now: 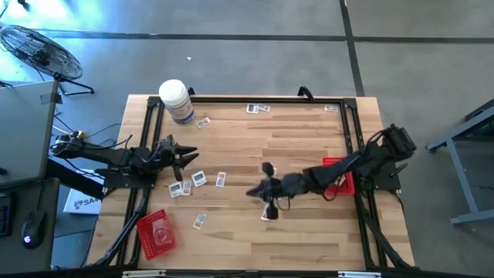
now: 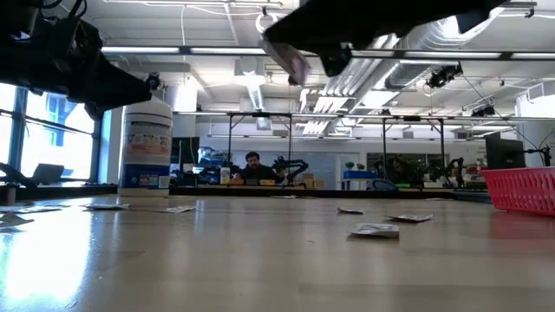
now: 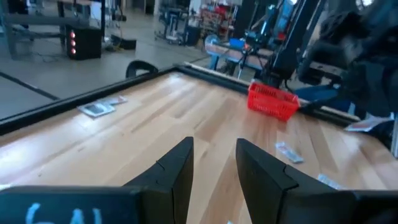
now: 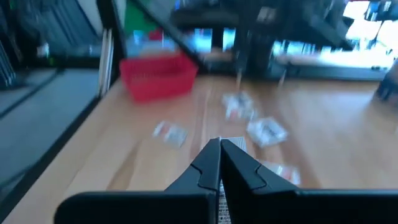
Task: Pick & Place First Aid Supplies
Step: Put the ointment pack into the left red bin
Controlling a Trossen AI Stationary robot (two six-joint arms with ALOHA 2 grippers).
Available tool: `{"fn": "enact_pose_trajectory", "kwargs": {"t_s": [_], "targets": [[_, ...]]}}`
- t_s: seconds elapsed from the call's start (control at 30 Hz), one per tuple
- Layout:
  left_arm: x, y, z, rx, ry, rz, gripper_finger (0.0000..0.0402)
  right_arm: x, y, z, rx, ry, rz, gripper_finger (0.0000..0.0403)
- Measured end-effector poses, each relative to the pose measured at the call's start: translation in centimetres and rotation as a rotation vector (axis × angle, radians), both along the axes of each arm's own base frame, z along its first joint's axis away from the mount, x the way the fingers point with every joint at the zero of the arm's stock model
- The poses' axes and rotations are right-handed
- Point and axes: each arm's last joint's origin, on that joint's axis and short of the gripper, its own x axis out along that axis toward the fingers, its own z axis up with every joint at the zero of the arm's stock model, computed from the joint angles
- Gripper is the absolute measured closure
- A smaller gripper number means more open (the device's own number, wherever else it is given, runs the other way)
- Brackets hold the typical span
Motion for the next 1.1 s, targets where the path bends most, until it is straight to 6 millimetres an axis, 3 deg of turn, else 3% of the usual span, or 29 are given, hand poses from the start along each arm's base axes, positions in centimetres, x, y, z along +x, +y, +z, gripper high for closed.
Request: {"fn": "enact_pose_trajectory", "kwargs": {"t_s": [0.13, 0.33, 0.63, 0.73, 1.1], "targets": [[0.0, 0.1, 0.9, 0.006, -0.082, 0.05, 0.0283, 1.4, -2.2, 0.6, 0.0, -0.146, 0.03, 0.0402], [0.8, -0.7, 1.3, 0.029, -0.12, -0.184, 0.0283, 3.0, -4.8, 0.1, 0.04, -0.362, 0.141, 0.0402], [3.3, -1.8, 1.6, 0.084, -0.206, -0.381, 0.0283, 4.7, -5.2, 0.0, 0.082, -0.5, 0.258, 0.0402], [4.7, -2.2, 1.1, 0.099, -0.145, -0.438, 0.0283, 5.1, -5.1, 0.9, 0.063, -0.53, 0.297, 0.0401], [12.8, -4.5, 3.8, 0.222, -0.168, -0.632, 0.0272, 5.7, -5.2, 1.8, 0.013, -0.556, 0.353, 0.0402]]}}
